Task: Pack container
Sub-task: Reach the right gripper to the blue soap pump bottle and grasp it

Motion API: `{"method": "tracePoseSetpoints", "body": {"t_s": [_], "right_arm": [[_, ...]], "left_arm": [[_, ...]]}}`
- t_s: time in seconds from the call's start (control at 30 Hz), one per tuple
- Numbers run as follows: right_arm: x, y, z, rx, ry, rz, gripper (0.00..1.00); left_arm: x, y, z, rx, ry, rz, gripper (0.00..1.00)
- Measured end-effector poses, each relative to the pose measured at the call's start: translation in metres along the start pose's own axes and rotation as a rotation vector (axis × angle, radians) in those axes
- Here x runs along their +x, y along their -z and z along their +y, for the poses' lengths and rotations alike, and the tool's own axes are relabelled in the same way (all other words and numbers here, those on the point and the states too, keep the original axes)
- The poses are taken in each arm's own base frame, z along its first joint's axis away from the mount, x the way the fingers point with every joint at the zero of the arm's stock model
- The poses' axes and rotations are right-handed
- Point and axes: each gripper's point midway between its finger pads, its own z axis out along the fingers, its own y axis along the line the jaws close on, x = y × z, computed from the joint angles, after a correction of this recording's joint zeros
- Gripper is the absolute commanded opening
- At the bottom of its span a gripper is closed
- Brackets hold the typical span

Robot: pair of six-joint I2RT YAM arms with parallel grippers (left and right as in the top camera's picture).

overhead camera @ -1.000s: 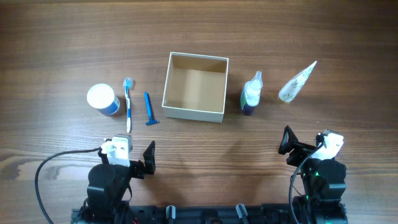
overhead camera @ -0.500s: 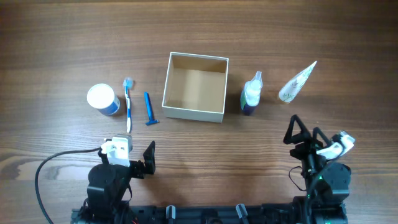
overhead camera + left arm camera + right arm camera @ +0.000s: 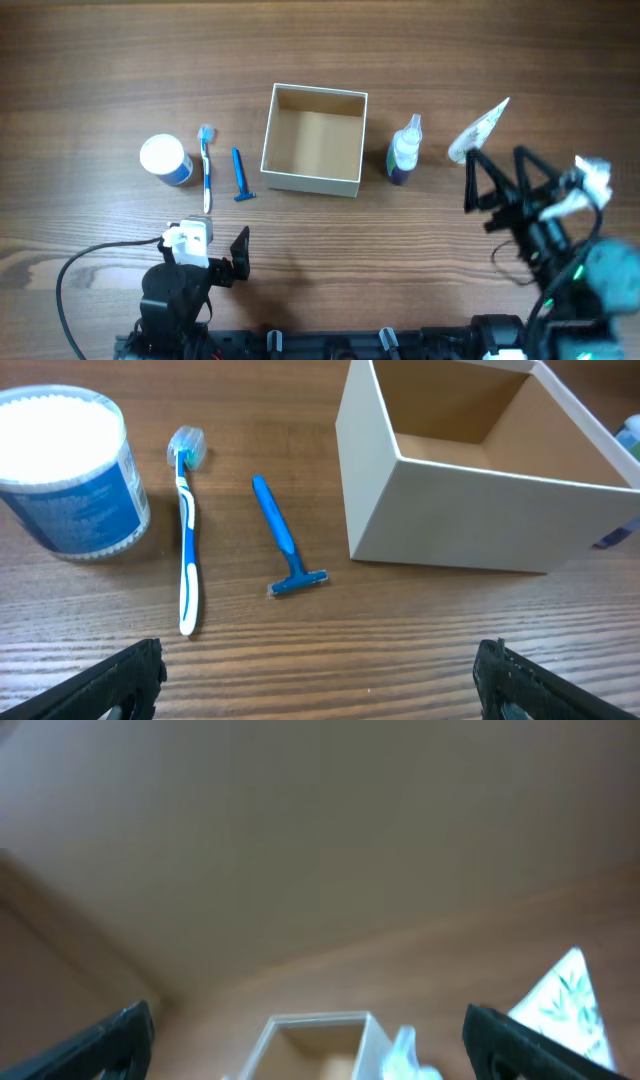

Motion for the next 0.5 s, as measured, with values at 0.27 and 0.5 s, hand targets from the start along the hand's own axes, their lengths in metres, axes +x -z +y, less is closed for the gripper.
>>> {"method": "tracePoseSetpoints", "body": {"t_s": [0.27, 0.5], "right_arm": [[-0.008, -0.065, -0.001, 0.14, 0.036, 0.574, 1.0], [0.053, -0.113, 0.008, 0.173, 0.131, 0.942, 1.0]], "left_arm": [[0.001, 0.0, 0.0, 0.0, 0.0, 0.002, 1.0], [0.001, 0.0, 0.0, 0.0, 0.001, 0.002, 1.0]]}}
